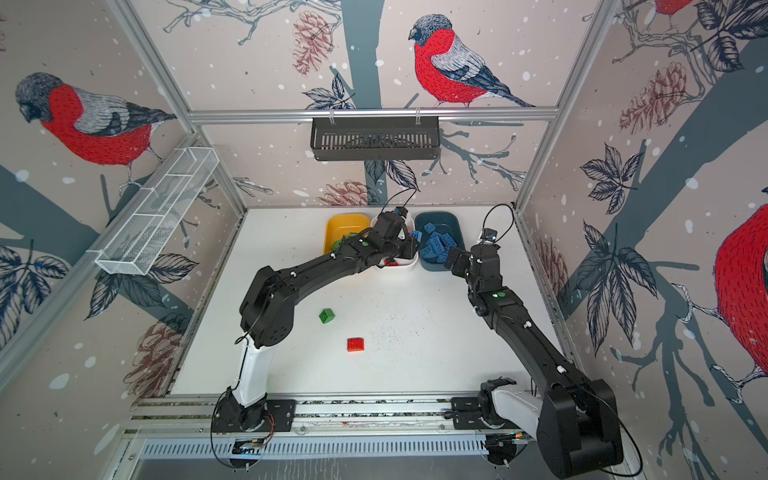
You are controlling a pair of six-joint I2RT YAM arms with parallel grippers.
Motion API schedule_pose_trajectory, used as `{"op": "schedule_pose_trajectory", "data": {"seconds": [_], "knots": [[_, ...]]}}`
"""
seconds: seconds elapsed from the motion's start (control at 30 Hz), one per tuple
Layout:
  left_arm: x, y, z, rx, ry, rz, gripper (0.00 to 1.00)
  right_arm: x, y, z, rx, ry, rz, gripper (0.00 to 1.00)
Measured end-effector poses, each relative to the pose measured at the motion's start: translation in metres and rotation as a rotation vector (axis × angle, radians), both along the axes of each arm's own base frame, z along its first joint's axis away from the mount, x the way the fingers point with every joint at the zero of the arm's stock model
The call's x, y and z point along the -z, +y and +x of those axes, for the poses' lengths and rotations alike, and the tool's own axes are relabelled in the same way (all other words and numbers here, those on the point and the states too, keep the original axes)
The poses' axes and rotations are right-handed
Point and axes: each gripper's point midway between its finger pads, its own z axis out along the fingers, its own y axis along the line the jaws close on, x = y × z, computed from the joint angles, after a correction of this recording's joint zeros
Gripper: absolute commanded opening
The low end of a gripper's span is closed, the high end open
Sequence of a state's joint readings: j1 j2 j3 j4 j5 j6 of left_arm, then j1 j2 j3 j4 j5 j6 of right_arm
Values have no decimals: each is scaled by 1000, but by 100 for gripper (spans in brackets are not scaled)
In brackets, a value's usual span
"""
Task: Sort the legos into containers by color
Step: 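Carry the long blue brick into the teal tub and open the left gripper, then lower the left gripper onto the green brick and close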
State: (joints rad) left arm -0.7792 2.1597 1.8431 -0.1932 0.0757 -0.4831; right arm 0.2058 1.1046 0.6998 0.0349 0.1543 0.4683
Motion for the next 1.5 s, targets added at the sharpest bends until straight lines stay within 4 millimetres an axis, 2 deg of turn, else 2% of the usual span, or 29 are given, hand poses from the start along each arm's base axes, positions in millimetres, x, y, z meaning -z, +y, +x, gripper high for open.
{"op": "schedule_pose_trajectory", "data": {"seconds": [0.17,0.27,0.33,0.47,0.6,0.77,0.87,0.97,1.17,1.27,1.37,1.5], "knots": [[5,-31,29,16,-47,-42,30,0,-11,-3,31,-3,6,99],[9,-48,45,22,-69,-69,37,0,-13,-3,46,-5,23,99],[13,-55,58,8,-91,-82,46,-1,-14,-3,47,-5,24,99],[21,-59,77,-21,-93,-101,71,-3,-16,-5,50,-8,25,100],[17,-52,80,-29,-94,-99,82,-1,-18,-9,54,-1,24,99],[9,-43,60,12,-77,-74,89,10,-28,-10,121,26,76,99],[-5,-31,49,23,-85,-54,95,15,-30,-9,147,39,112,100],[-9,-12,31,23,-75,-24,97,18,-23,-6,121,59,137,99],[15,46,-17,-19,-6,90,97,14,-2,-2,4,61,155,100],[22,76,-34,-82,25,141,97,15,21,-3,-92,61,168,100],[30,105,-48,-172,87,194,97,20,56,-6,-204,71,150,100],[57,148,-78,-278,195,282,97,30,99,-12,-314,102,110,100]]}}
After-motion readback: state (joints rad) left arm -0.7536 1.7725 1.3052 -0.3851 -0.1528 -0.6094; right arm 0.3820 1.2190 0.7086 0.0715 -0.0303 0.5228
